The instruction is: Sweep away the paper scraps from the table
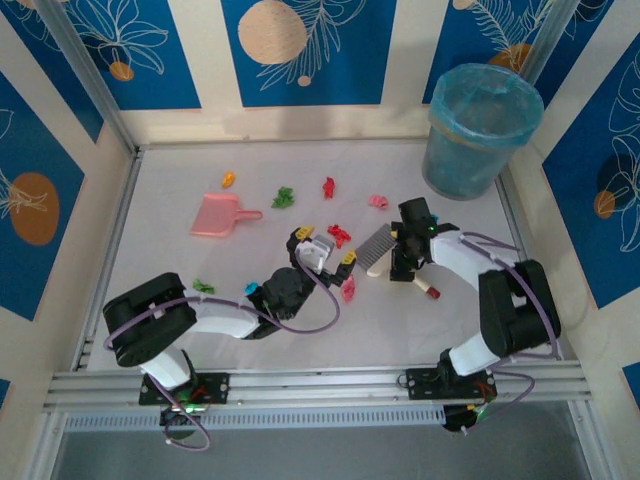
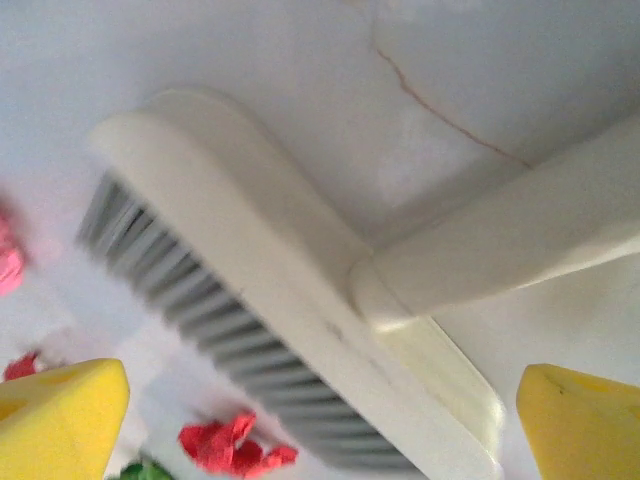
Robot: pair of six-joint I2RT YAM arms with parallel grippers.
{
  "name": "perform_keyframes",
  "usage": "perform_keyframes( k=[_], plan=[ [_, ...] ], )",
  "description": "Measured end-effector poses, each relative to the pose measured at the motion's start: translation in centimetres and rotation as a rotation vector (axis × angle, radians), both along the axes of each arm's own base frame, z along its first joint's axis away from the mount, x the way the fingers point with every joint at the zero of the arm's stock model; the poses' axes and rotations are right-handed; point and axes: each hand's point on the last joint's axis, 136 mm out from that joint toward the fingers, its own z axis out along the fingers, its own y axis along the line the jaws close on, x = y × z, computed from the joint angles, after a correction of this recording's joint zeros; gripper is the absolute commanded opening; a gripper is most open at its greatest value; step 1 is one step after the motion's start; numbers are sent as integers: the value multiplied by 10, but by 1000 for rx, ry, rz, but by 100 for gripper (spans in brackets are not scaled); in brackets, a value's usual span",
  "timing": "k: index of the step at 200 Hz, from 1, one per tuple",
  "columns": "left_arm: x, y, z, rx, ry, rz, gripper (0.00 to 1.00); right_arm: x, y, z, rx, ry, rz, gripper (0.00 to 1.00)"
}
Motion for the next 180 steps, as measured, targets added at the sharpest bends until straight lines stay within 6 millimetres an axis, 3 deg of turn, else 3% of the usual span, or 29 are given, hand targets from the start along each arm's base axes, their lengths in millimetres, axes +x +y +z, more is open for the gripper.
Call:
perform_keyframes(
  k=[42, 66, 96, 124, 138, 180],
  plan=[
    [0, 0, 0, 0, 0, 0, 100, -10, -31, 56, -94, -166, 147, 99],
    [0, 0, 0, 0, 0, 0, 100, -19, -49, 68, -241, -188, 325, 99],
    [0, 0, 0, 0, 0, 0, 100, -31, -51, 78, -387, -208, 612, 99],
    [0, 0, 0, 0, 1, 0, 100, -46, -51, 74, -450, -178, 782, 100],
    [0, 1, -1, 2, 2, 4, 100, -52, -50, 69, -460, -166, 845, 92],
    [2, 3, -3, 6, 11, 19, 100, -66, -38, 38, -426, -90, 1012, 88]
  ],
)
